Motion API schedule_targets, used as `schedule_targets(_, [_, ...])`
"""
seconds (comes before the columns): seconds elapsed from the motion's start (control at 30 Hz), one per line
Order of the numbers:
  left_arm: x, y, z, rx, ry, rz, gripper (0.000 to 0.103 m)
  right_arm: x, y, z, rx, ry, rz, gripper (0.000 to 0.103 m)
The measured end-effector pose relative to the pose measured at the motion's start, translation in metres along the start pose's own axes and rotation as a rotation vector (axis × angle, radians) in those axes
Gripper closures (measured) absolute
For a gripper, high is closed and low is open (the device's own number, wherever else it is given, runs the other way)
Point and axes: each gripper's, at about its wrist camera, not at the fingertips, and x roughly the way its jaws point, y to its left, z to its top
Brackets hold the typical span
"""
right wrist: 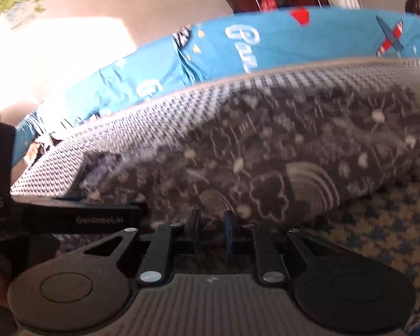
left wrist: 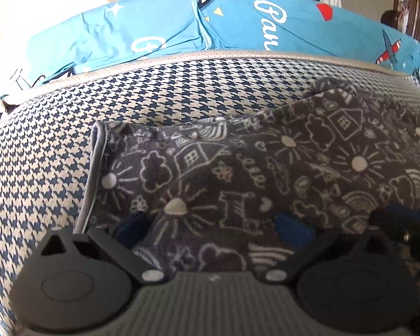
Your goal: Fold clothes
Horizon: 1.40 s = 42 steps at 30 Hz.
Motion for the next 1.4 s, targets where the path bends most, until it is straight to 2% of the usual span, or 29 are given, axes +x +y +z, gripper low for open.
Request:
schedule_targets(0.07, [-0.001, -0.001, -0.002, 0.001, -0.001, 0.002, 0.0, -0.002, 0.003, 0.003, -0.004, -0.023, 0.014, 0.086])
schedule_targets(0.27, [-0.001, -0.002, -0.005, 0.007, -0.002, 0.007, 0.0, 0.017, 0.002, 0.007, 0.04, -0.023, -0.02, 0.086])
schedule_targets(0.4, [-0.001, -0.003, -0.006, 0.019, 0.001, 0.016, 0.0, 0.034, -0.007, 0.003, 0.106, 0.036, -0.042, 0.087])
schedule_targets(0.57, [-0.002, -0.003, -0.008, 0.021, 0.0, 0.019, 0.0, 0.042, -0.012, 0.001, 0.152, 0.05, -0.037, 0.087])
schedule_targets(0.87, [-0.004, -0.001, -0.01, 0.02, -0.01, 0.01, 0.0, 0.042, -0.011, -0.001, 0.14, 0.048, -0.036, 0.087])
schedule_targets(1.1, [-0.023, 0.003, -0.013, -0.007, -0.011, -0.011, 0.0, 0.039, -0.011, -0.003, 0.124, 0.045, -0.027, 0.087])
schedule_targets(1.4, [-0.033, 0.012, -0.02, -0.025, -0.019, -0.028, 0.0, 0.008, 0.005, 0.004, 0.05, -0.032, -0.031, 0.085])
